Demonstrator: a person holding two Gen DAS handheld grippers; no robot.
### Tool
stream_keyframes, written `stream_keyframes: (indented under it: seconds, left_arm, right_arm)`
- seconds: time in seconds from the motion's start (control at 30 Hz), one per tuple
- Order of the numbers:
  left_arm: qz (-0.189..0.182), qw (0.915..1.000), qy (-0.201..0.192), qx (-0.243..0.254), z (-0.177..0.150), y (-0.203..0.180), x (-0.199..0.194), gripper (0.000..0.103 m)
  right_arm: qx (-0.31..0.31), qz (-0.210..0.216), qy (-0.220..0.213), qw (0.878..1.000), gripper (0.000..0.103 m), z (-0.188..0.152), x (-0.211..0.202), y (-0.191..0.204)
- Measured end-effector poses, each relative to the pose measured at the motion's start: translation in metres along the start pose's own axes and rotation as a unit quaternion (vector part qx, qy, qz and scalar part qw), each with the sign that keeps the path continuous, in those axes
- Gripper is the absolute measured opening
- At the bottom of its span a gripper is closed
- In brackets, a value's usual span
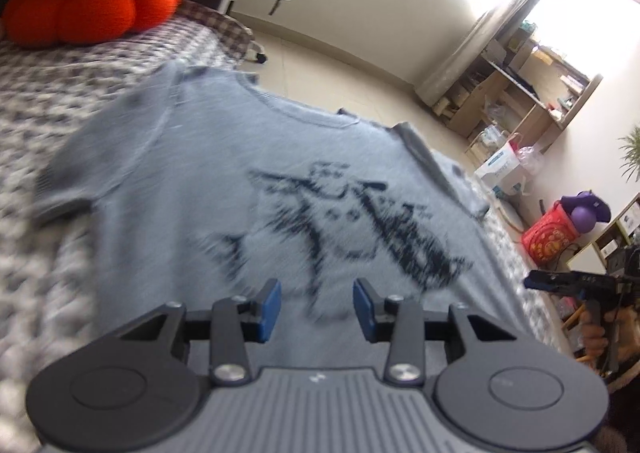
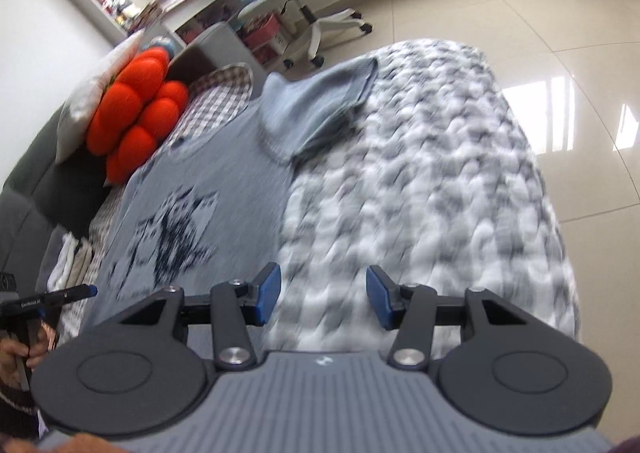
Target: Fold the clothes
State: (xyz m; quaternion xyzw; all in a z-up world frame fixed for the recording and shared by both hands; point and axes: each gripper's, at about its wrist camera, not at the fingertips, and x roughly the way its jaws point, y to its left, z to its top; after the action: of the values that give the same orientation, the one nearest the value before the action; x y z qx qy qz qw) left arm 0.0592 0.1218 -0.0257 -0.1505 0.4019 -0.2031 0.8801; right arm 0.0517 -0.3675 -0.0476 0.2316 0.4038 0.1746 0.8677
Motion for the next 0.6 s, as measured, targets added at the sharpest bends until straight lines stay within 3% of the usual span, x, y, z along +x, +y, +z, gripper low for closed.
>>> stream_keyframes:
  seconds: [0.23,0.6]
  left_arm:
    - [-0.030,0.9995,-0.005,0.005,0.030,-0.034,0.059,0.040]
    - [-0.047,0.9985,-0.018,0.019,0.071,-0.079,0.153,0.037]
  right_arm:
    - [0.053,0.037,-0.038,0.997,0.052,0.028,0.019,-0.027]
    - [0.150,0.073,-0.089,0.982,0.049,0.074,0.048,-0.062]
